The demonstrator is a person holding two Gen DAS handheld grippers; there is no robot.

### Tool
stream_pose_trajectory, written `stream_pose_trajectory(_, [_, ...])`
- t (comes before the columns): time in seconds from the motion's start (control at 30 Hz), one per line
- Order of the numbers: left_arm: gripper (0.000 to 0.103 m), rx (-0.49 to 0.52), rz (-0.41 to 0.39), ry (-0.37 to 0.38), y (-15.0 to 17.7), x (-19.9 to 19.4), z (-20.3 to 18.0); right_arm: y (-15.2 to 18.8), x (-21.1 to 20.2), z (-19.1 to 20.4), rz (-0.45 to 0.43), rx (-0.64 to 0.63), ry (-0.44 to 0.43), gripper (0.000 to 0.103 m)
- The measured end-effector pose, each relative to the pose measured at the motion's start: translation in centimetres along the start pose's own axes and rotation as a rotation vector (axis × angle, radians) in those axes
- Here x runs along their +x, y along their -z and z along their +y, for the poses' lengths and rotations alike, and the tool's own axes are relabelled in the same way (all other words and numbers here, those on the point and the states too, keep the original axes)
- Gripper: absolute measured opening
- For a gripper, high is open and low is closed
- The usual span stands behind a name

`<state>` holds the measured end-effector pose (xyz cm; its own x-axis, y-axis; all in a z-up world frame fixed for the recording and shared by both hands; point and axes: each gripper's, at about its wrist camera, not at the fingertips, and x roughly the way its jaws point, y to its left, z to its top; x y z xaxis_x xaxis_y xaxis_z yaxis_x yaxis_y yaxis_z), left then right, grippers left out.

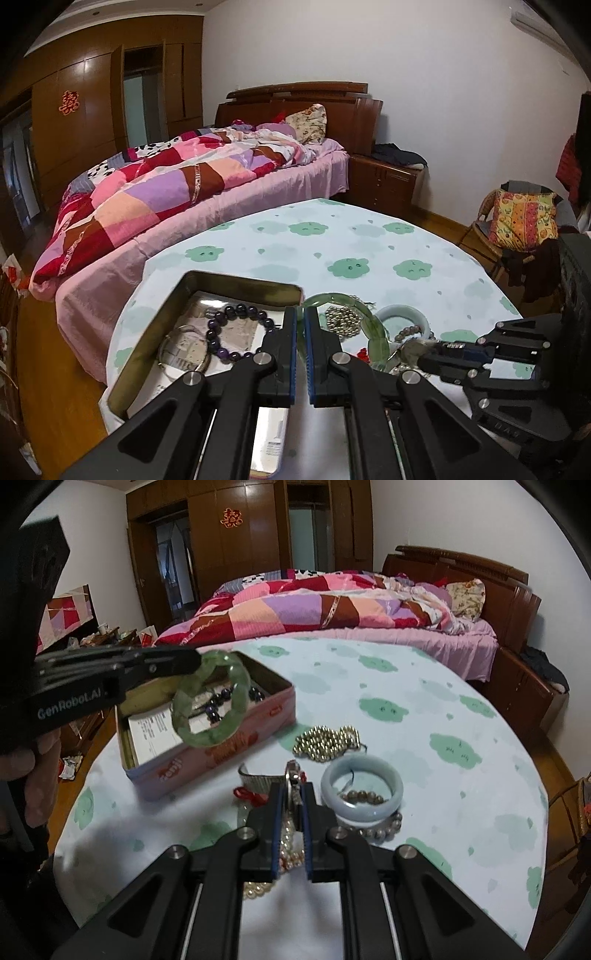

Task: Organize jewelry
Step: 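Lift the green jade bangle with the left tool while the right tool grasps the silver watch, then carry the green bangle with the left tool and the watch with the right tool over the tin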

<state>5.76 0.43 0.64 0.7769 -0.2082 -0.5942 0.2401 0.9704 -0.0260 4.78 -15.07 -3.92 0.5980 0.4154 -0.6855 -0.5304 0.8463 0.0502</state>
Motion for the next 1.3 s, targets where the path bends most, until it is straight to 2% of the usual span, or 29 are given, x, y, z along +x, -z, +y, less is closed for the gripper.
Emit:
stream_pose_trajectory(0.63, [0.003, -0.095, -0.016, -0.071, 1.1, -1.6, 5.5, -4.0, 0.6, 3.1, -0.047, -0.084, -0.006, 0.012])
stream_pose_trajectory(1.3, [0.003, -0.120, -0.030, -0.114, 1.2, -2.0, 8.8, -7.9, 2.1, 6.8, -0.094, -0.159, -0.040, 0.011])
